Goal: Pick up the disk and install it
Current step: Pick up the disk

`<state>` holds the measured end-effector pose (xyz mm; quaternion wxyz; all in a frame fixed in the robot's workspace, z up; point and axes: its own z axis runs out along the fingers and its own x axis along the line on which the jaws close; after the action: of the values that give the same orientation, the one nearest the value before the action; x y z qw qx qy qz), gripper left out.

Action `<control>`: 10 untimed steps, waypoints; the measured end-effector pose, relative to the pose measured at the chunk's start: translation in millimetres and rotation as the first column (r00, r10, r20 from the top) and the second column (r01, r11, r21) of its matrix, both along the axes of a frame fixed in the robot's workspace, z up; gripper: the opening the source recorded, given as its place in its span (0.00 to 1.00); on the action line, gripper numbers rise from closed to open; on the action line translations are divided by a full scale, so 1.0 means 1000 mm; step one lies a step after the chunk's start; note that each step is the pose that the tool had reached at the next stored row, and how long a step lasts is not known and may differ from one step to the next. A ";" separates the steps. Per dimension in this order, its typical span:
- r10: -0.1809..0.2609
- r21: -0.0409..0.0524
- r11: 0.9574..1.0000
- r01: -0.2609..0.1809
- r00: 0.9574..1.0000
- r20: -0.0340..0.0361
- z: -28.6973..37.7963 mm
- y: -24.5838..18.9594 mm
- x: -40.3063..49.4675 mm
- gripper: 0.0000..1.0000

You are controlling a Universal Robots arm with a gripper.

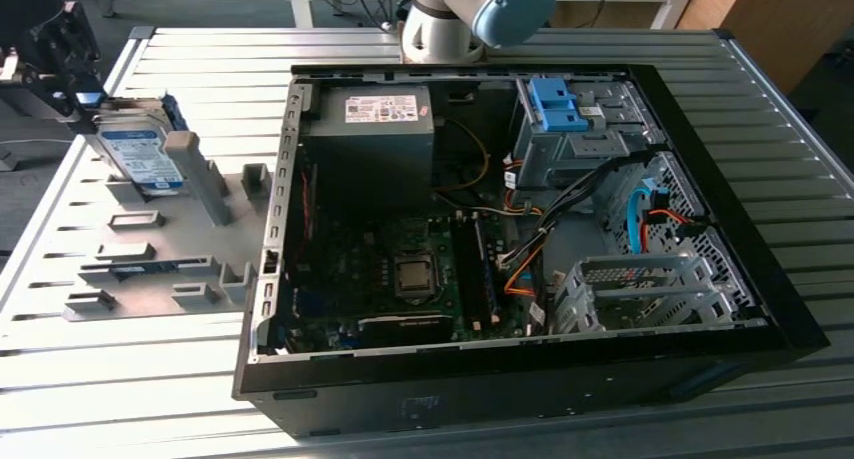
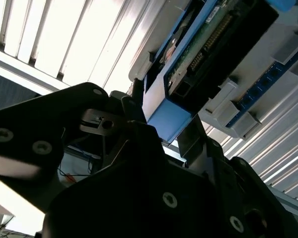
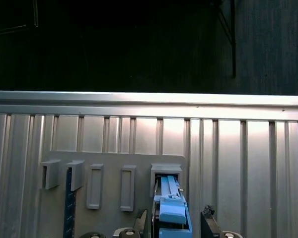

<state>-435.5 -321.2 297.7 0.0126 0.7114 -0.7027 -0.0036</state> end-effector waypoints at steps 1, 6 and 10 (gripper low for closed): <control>0.000 -0.006 1.000 0.000 1.000 0.000 -0.0010 0.0000 0.0000 0.53; 0.000 -0.010 1.000 0.000 1.000 0.000 -0.0044 0.0000 0.0000 0.45; 0.000 -0.010 1.000 0.000 1.000 0.000 -0.0050 0.0000 -0.0001 0.45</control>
<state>-435.6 -321.2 292.7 0.0161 0.7113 -0.7027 -0.0002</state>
